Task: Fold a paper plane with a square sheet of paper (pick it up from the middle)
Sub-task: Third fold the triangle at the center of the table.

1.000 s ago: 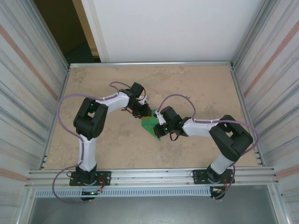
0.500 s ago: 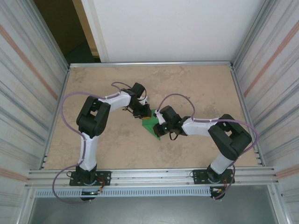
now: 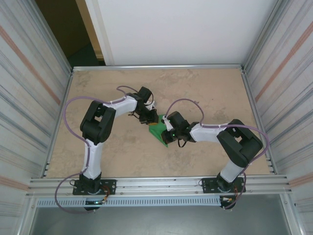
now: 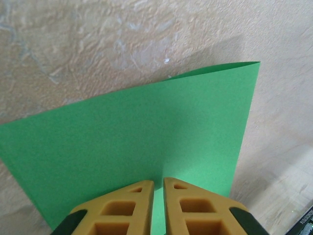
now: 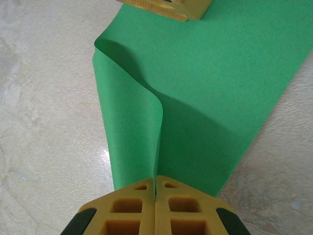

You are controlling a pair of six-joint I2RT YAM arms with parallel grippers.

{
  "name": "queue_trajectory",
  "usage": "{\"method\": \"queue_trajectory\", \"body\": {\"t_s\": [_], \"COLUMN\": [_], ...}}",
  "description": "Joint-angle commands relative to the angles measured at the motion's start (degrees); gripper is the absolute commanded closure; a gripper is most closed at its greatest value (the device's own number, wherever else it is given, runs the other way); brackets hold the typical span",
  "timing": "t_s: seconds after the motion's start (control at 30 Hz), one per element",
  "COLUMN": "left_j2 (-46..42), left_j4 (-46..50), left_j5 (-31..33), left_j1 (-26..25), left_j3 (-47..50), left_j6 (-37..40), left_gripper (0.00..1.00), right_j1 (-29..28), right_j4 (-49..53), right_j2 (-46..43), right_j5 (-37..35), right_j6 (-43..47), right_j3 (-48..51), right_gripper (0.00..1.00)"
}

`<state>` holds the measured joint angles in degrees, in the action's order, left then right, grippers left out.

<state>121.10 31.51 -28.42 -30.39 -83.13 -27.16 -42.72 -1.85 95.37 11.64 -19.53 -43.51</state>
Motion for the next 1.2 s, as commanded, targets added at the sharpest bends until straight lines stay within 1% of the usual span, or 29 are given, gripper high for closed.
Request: {"method": "queue_trajectory", "body": {"t_s": [0.0,1.0,1.17], "left_j2": [2.6,2.2,-0.5], "left_j4": [2.5,2.2,1.6], "left_j5": [2.0,1.4,0.5], "left_j1": [-0.4,-0.6,0.0], "left_j3": [0.2,0.3,-0.2], "left_j6": [1.1,1.0,-0.3], "left_gripper": [0.86,0.85,0.85], "right_j1": [0.2,0.2,0.2], "right_j4": [1.1,2.6,3.0], "right_j2": [0.8,3.1,3.7], "right_j5": [-1.2,-1.5,-1.4], "right_j6": [-0.4,-0.6,-0.6], "right_j3": [-1.5,-2.7,-2.7], "right_gripper": [0.98,0.97,0.98]}}
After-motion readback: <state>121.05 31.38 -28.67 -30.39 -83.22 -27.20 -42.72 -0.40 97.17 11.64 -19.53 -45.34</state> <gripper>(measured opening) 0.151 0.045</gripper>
